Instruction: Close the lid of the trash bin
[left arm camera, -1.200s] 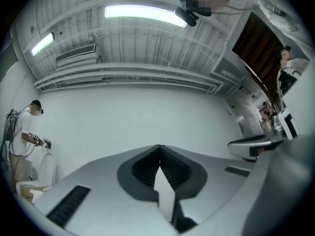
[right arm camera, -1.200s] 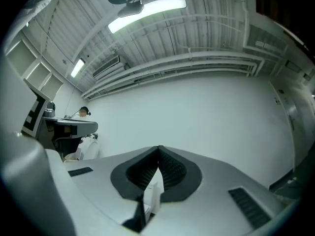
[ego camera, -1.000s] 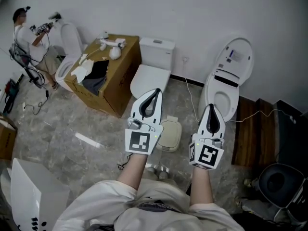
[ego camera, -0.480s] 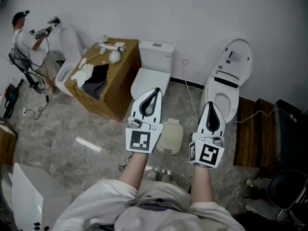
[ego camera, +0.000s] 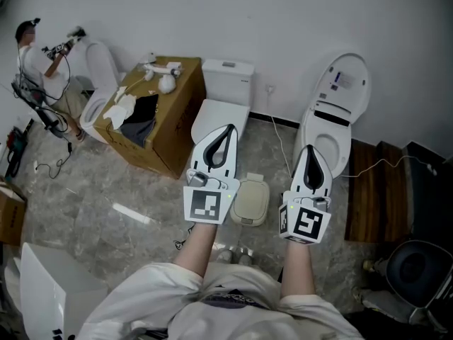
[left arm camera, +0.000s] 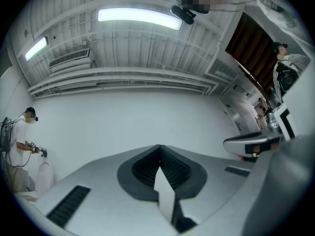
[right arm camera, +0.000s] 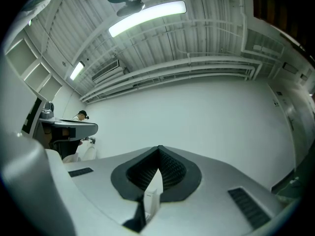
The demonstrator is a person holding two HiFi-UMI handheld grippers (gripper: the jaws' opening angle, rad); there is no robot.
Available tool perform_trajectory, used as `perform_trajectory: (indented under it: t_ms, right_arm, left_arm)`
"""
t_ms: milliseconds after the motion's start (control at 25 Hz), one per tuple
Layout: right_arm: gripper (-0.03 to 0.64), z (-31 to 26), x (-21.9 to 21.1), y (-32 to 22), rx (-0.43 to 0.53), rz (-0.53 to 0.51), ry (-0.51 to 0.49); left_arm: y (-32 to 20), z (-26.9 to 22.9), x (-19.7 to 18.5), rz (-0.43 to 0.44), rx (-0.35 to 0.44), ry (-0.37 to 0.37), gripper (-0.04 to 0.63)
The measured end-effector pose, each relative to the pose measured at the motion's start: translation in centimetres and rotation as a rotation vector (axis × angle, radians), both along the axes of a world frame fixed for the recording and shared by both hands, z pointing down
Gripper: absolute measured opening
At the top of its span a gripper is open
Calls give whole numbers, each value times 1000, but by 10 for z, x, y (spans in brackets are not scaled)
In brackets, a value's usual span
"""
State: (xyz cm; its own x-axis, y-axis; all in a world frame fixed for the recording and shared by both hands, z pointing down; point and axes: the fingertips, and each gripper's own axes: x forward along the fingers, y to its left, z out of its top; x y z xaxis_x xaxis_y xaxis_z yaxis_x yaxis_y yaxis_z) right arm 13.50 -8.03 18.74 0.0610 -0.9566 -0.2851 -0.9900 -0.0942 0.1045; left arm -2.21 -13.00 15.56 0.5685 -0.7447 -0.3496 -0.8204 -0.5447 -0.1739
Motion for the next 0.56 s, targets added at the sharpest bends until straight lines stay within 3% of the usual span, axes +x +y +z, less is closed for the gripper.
perform_trajectory:
  t_ms: [560]
  right_arm:
    - [5, -14, -2, 1, 32, -17, 18]
  left_arm:
    - [0, -4, -6, -15, 1, 4, -3]
